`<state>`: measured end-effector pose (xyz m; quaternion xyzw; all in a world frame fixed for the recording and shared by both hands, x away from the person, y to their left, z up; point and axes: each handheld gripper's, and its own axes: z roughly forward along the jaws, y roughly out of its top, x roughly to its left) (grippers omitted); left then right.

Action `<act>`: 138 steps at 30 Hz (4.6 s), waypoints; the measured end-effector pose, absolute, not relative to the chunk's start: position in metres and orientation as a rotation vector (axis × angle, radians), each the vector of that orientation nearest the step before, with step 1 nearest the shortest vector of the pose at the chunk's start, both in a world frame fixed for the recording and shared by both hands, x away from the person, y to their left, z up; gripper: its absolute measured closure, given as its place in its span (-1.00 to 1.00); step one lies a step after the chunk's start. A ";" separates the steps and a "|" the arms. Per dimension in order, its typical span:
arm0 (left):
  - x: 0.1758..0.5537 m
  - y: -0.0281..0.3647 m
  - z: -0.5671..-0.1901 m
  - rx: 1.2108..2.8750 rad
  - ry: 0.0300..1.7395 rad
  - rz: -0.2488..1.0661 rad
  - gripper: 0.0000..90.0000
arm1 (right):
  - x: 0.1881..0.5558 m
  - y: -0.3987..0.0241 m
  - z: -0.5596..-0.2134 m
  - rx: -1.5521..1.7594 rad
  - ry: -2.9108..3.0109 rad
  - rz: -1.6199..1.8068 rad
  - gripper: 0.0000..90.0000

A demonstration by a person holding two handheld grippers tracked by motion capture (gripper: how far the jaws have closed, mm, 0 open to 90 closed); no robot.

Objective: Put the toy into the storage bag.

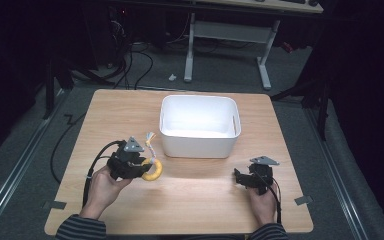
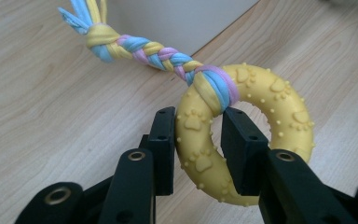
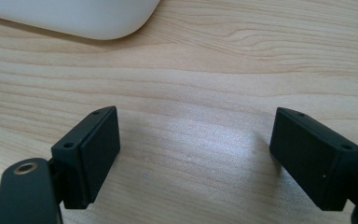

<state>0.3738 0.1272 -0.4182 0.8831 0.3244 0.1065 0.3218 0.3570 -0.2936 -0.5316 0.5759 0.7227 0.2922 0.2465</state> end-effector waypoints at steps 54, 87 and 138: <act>0.446 0.107 -0.333 2.248 0.847 0.262 0.47 | 0.357 -0.293 -0.532 1.563 1.981 0.802 -0.65; 0.479 0.051 -0.339 2.265 0.830 0.270 0.47 | 0.356 -0.293 -0.532 1.564 1.982 0.802 -0.65; 0.498 0.014 -0.386 2.391 0.889 0.245 0.45 | 0.356 -0.292 -0.532 1.553 1.993 0.807 -0.65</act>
